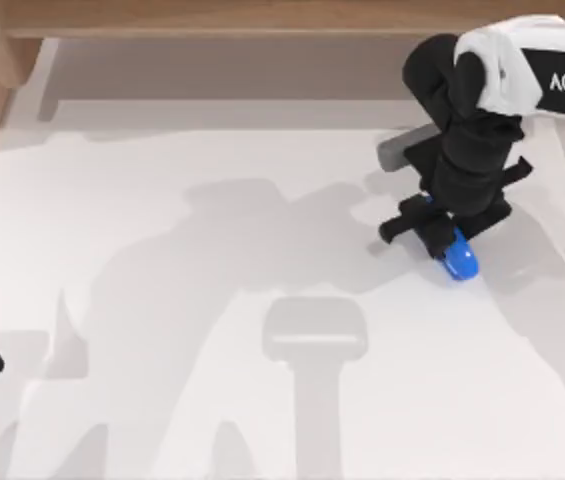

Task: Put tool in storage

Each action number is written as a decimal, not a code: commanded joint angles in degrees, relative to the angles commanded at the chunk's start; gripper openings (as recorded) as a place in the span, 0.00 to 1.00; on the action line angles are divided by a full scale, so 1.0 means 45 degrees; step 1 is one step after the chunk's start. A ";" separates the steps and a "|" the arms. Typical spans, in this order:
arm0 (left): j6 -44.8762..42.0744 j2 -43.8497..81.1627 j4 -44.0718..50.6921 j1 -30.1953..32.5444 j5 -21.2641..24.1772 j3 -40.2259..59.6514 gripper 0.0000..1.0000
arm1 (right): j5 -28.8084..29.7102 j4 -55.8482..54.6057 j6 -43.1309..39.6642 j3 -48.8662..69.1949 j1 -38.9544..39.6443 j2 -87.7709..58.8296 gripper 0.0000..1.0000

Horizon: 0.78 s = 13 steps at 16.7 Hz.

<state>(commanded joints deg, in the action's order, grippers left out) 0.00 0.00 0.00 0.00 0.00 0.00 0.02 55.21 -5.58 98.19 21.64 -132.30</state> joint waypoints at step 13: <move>0.0000 0.0000 0.0000 0.0000 0.0000 0.0000 1.00 | 0.0206 0.1441 -0.0064 0.1040 -0.0365 0.0951 0.00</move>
<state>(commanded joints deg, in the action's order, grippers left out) 0.00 0.00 0.00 0.00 0.00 0.00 0.94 61.70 -5.87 102.87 20.00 -128.02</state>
